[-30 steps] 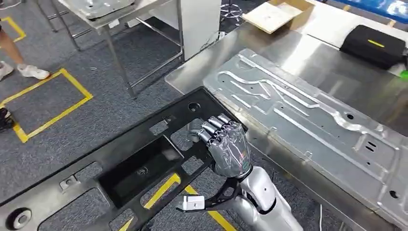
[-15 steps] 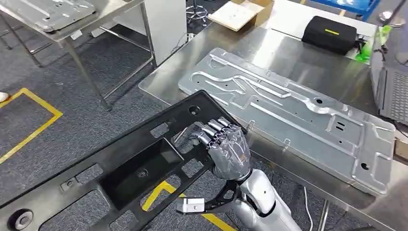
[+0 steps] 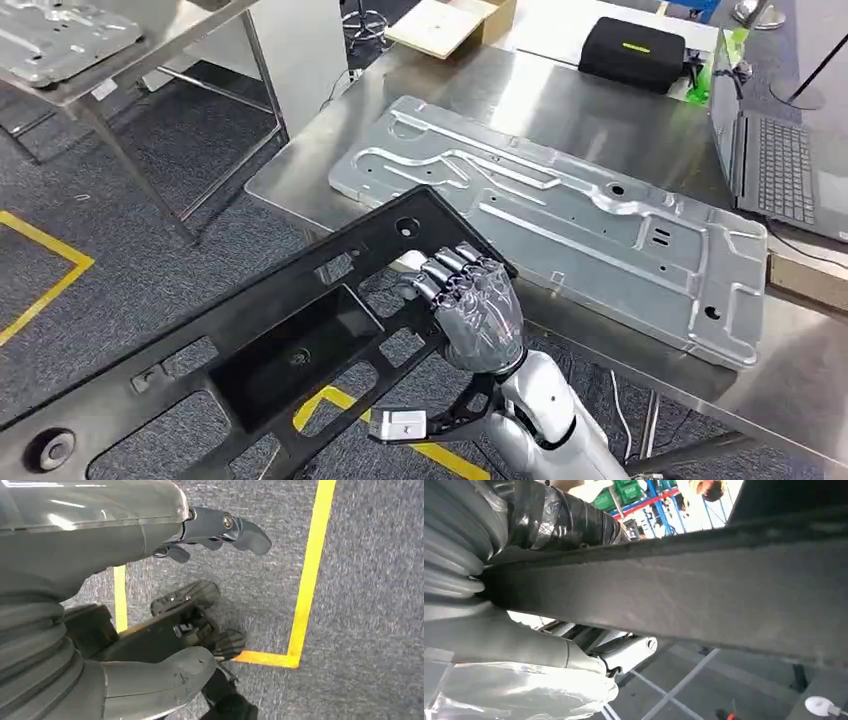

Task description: Take the parts from the cabinet and place them on the table.

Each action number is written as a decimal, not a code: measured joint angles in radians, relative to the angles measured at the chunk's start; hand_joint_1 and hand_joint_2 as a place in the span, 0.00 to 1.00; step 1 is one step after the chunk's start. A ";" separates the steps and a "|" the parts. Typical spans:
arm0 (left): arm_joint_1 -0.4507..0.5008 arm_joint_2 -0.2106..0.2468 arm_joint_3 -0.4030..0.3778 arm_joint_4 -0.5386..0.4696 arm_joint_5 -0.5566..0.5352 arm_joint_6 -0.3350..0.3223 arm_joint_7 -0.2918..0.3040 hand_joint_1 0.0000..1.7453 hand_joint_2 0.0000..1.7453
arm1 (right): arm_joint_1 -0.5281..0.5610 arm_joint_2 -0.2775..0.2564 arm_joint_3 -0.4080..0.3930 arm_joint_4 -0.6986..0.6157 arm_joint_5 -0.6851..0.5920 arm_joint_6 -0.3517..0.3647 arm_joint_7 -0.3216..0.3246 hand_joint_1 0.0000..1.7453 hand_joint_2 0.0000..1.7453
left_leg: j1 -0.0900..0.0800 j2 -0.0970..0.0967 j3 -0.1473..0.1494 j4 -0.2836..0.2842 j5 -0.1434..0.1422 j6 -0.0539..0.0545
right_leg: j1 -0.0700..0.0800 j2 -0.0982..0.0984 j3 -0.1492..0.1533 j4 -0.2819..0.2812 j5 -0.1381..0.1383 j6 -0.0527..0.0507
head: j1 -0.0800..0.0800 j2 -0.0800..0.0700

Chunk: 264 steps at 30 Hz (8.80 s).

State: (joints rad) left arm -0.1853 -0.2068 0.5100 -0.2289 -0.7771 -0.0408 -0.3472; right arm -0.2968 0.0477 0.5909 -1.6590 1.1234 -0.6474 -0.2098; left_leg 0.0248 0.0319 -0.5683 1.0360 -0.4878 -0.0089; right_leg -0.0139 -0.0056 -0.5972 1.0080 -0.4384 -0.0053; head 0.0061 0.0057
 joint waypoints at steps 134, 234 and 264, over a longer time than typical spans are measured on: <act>-0.007 -0.013 -0.011 0.000 0.006 -0.027 -0.037 0.00 1.00 | -0.053 0.003 0.000 0.040 0.025 0.001 0.013 1.00 1.00 | -0.003 -0.081 -0.028 0.005 0.029 0.008 | 0.008 0.096 -0.010 0.034 -0.016 0.002 | -0.003 0.000; -0.007 -0.025 -0.041 0.000 0.017 -0.041 -0.059 0.00 0.00 | -0.282 -0.128 -0.313 0.423 0.141 0.185 0.172 0.00 1.00 | -0.007 -0.031 -0.032 -0.019 0.055 0.050 | -0.002 0.011 -0.163 0.320 -0.135 0.040 | 0.000 0.000; -0.003 -0.024 -0.052 0.000 0.013 -0.029 -0.048 0.00 0.00 | -0.170 -0.058 -0.025 -0.015 0.117 0.120 0.007 0.00 0.00 | -0.009 -0.043 -0.016 -0.031 0.052 0.046 | 0.000 0.010 -0.138 0.301 -0.150 0.034 | 0.001 0.000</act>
State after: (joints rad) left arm -0.1883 -0.2304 0.4578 -0.2289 -0.7637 -0.0694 -0.3948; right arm -0.4673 -0.0099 0.5663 -1.6739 1.2409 -0.5276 -0.2030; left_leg 0.0163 -0.0109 -0.5847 1.0048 -0.4361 0.0371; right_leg -0.0143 0.0042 -0.7355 1.3087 -0.5888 0.0283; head 0.0069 0.0057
